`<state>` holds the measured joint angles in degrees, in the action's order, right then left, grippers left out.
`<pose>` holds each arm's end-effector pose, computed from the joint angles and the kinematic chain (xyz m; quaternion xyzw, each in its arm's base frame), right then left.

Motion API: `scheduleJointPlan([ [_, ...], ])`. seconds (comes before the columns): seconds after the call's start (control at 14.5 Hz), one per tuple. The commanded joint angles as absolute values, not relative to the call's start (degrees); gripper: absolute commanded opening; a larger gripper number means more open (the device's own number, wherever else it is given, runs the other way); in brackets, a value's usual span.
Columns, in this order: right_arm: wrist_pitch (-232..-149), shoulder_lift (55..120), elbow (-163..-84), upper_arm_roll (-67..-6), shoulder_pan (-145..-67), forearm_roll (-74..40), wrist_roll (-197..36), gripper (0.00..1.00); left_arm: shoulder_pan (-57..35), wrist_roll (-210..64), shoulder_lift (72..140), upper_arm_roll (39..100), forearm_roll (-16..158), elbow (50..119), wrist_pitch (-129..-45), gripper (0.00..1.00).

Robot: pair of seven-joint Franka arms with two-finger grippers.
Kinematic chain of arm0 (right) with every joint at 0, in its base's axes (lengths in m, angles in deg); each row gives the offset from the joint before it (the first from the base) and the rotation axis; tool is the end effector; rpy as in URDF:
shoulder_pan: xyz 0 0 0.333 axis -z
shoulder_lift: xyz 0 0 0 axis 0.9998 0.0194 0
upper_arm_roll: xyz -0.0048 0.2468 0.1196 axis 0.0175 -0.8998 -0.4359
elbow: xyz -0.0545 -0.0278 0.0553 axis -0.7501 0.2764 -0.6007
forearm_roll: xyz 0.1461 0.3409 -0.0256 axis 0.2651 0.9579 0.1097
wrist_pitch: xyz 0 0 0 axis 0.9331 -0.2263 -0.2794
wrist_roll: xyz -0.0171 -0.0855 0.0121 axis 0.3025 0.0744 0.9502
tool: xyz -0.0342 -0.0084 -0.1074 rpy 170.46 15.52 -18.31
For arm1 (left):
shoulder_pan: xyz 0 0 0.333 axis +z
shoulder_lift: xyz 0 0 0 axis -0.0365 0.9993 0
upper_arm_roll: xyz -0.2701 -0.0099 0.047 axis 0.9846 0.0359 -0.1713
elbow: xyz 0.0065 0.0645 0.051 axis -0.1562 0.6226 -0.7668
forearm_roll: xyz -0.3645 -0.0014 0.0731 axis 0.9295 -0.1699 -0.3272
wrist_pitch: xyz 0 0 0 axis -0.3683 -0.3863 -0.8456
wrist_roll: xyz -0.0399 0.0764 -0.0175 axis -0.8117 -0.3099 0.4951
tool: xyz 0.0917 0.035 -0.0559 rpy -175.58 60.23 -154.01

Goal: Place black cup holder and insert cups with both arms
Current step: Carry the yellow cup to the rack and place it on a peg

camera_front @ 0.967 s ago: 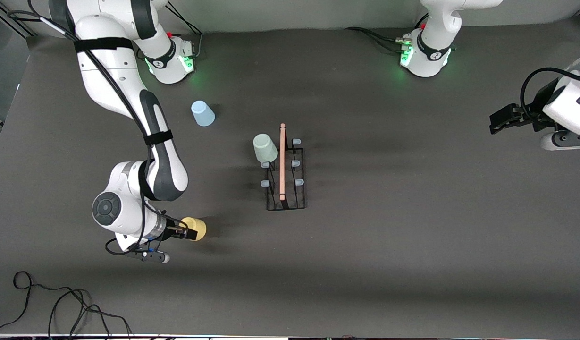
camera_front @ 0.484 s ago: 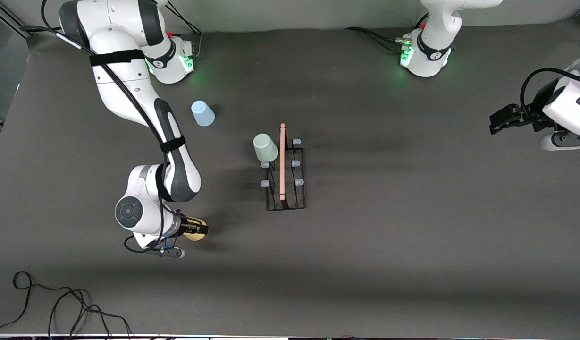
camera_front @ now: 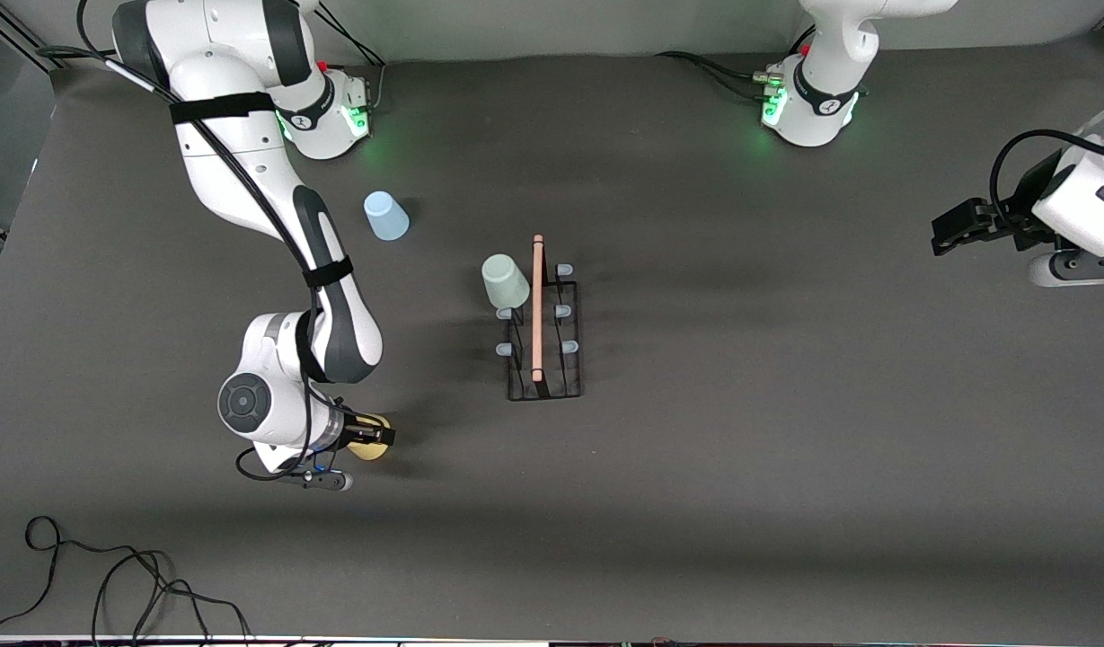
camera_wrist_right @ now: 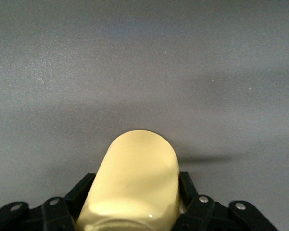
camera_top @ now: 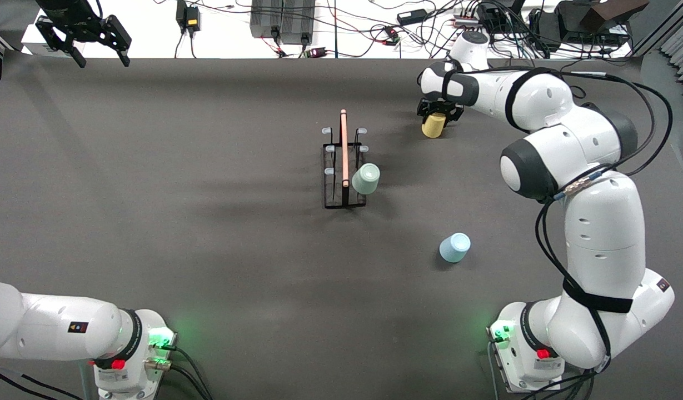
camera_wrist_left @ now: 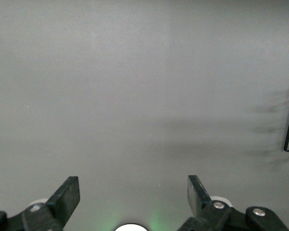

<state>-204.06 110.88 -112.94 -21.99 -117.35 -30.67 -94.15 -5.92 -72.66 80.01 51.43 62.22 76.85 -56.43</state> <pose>0.6426 0.1368 0.1685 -0.9961 0.0819 0.0217 0.0226 0.5228 -0.0379 0.5575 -0.9987 -0.0213 0.0453 0.0046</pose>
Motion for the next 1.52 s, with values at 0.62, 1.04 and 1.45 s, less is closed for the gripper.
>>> scheduleJointPlan([
  [0.62,-180.74,90.53,-113.40,-21.04,-127.45,-35.31,-113.70,0.00,-6.75,-73.28,79.52,50.84,61.29,77.47,-57.29,1.00],
  [1.04,-187.14,92.71,-111.11,-21.31,-135.64,-35.23,-133.24,0.00,-6.75,-73.28,79.52,50.84,61.29,77.47,-57.29,1.00],
  [1.45,-195.67,97.29,-110.85,-21.48,-138.28,-34.70,-139.41,0.00,-6.75,-73.28,79.69,50.84,61.29,77.47,-57.29,1.00],
])
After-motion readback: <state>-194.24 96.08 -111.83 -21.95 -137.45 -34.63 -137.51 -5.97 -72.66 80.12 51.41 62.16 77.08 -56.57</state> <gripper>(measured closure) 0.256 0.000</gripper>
